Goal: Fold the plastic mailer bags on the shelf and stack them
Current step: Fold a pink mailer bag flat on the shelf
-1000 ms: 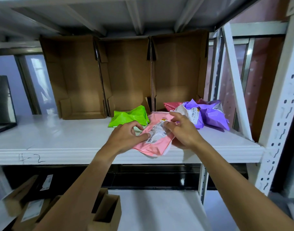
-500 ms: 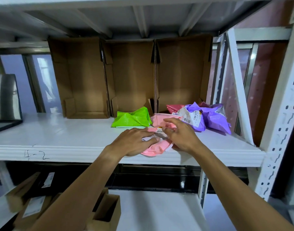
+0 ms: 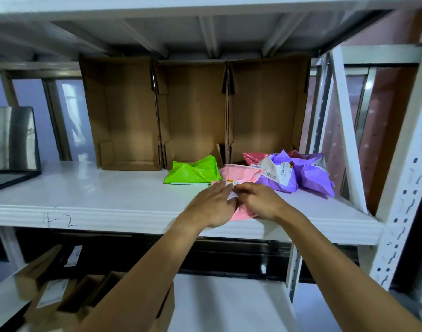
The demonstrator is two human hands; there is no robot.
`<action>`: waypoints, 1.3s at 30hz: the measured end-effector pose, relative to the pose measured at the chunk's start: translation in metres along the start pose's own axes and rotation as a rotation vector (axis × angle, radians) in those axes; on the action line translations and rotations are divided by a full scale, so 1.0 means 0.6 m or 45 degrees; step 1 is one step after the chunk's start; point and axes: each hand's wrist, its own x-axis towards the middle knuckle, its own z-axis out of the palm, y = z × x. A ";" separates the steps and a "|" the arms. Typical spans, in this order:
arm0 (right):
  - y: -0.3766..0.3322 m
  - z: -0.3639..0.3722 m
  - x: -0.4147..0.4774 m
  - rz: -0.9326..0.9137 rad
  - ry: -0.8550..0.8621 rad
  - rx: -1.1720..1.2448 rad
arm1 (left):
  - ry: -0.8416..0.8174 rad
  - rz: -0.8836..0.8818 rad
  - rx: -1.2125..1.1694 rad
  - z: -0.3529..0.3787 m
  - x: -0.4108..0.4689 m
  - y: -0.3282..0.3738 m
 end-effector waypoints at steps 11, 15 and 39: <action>-0.020 0.002 -0.004 -0.002 -0.211 -0.254 | -0.190 -0.027 -0.189 -0.015 0.026 0.001; -0.018 0.008 -0.001 -0.002 -0.099 -0.251 | -0.100 -0.009 -0.131 -0.006 0.025 0.001; -0.032 0.007 -0.051 -0.131 0.273 -0.367 | 0.414 -0.021 -0.435 -0.012 -0.009 -0.003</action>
